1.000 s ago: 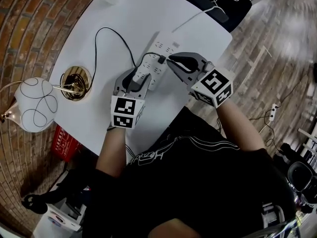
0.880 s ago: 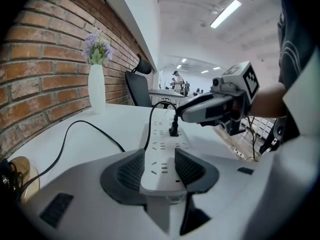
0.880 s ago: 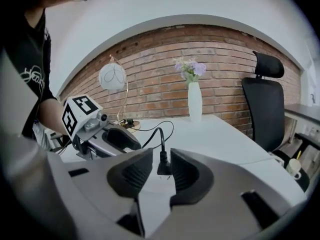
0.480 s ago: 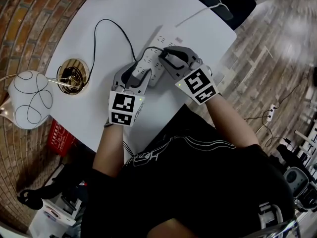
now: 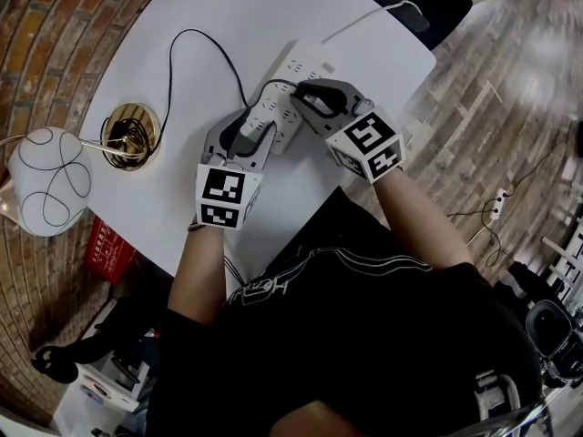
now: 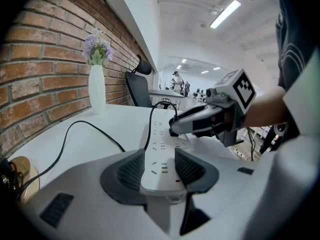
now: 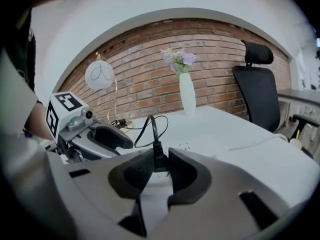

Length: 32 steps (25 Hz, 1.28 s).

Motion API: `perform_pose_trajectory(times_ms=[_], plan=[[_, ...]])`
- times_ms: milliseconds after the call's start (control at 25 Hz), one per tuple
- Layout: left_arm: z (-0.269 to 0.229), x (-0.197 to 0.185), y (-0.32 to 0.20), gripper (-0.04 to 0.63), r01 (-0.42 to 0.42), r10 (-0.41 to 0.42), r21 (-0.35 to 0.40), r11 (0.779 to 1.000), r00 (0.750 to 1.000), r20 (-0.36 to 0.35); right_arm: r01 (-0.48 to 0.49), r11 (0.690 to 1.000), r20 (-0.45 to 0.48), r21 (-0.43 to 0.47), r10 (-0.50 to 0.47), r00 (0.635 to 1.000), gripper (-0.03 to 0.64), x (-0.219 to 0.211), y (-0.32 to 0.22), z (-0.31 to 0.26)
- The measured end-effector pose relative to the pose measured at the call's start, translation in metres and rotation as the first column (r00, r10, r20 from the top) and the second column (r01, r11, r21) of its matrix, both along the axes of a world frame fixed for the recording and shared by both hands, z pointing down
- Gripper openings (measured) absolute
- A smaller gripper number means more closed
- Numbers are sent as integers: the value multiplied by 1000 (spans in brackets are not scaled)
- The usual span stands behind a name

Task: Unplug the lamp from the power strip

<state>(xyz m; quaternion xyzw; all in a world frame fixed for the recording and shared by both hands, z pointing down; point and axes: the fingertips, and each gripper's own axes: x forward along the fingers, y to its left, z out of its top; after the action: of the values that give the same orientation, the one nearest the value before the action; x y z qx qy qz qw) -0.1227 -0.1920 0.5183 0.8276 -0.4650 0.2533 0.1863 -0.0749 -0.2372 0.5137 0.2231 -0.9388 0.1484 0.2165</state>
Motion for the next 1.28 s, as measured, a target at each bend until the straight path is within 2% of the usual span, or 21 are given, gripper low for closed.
perform_pose_trajectory(times_ms=[120, 200, 320, 480, 640, 760, 880, 960, 1040, 1120, 1280], plan=[[1, -1, 0, 187, 3, -3, -1, 1000, 1000, -2, -23, 999, 45, -44, 25, 999, 64, 0, -2, -2], [0, 0, 0, 187, 2, -2, -1, 1000, 1000, 0, -21, 999, 28, -26, 21, 999, 64, 0, -2, -2], [0, 1, -1, 187, 5, -5, 1, 1000, 1000, 0, 10, 997, -54, 70, -6, 998, 61, -2, 0, -5], [0, 1, -1, 187, 11, -11, -1, 1000, 1000, 0, 58, 976, -158, 208, -24, 987, 61, -5, 2, -9], [0, 1, 0, 187, 8, -8, -2, 1000, 1000, -3, 91, 955, -209, 283, -31, 977, 61, -6, 5, -9], [-1, 0, 0, 187, 5, -5, -1, 1000, 1000, 3, 73, 969, -171, 237, -32, 985, 61, -5, 5, -9], [-1, 1, -1, 187, 3, -3, 0, 1000, 1000, 4, 2, 997, -37, 75, 1, 999, 61, -1, 1, -6], [0, 0, -1, 187, 2, -2, -5, 1000, 1000, 2, -34, 999, 40, -21, 35, 999, 62, 2, -3, -5], [0, 0, -1, 187, 3, -3, -6, 1000, 1000, -2, -50, 996, 78, -70, 56, 995, 63, 3, -3, -6], [0, 0, 0, 187, 5, -5, -3, 1000, 1000, -4, -50, 997, 69, -59, 54, 996, 62, 2, -3, -7], [1, 0, 0, 187, 4, -4, -4, 1000, 1000, -7, 16, 991, -88, 136, -4, 996, 60, -3, 2, -11]])
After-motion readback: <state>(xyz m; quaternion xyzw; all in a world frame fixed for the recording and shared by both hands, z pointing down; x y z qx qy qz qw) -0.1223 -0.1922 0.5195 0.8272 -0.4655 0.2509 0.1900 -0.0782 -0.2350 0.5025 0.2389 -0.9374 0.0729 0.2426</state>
